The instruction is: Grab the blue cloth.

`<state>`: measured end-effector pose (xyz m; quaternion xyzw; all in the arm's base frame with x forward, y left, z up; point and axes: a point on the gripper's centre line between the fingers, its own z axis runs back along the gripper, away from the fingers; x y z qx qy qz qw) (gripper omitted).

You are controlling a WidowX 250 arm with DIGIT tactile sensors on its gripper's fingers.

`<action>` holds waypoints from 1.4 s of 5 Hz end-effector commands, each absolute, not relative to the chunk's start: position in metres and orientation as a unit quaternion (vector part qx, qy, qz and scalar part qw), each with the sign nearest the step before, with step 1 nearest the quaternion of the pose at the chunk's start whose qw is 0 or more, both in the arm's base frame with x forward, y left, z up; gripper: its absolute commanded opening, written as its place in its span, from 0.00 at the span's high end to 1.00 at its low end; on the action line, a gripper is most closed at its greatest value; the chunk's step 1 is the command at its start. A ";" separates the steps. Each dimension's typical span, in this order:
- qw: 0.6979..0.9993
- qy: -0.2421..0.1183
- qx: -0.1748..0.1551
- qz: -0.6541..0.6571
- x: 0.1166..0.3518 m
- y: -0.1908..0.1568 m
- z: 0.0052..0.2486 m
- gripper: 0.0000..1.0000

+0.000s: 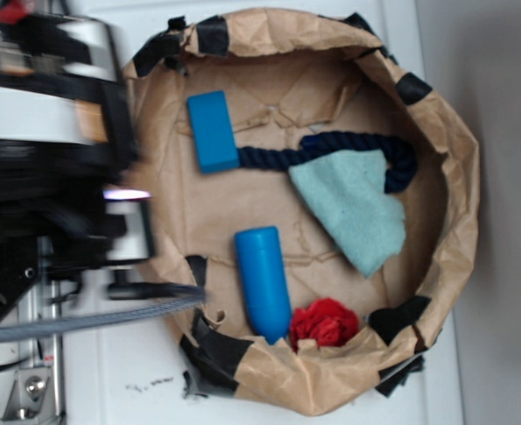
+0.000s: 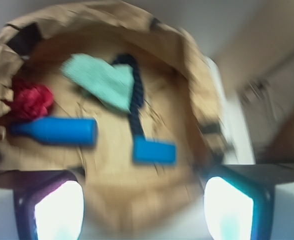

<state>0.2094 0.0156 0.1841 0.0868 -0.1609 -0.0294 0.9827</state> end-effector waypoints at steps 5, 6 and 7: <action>0.931 -0.113 0.039 -0.346 0.339 -0.047 0.044 1.00; 0.940 -0.113 0.071 -0.315 0.338 -0.040 0.050 1.00; 0.951 -0.152 0.089 -0.254 0.340 -0.027 0.078 1.00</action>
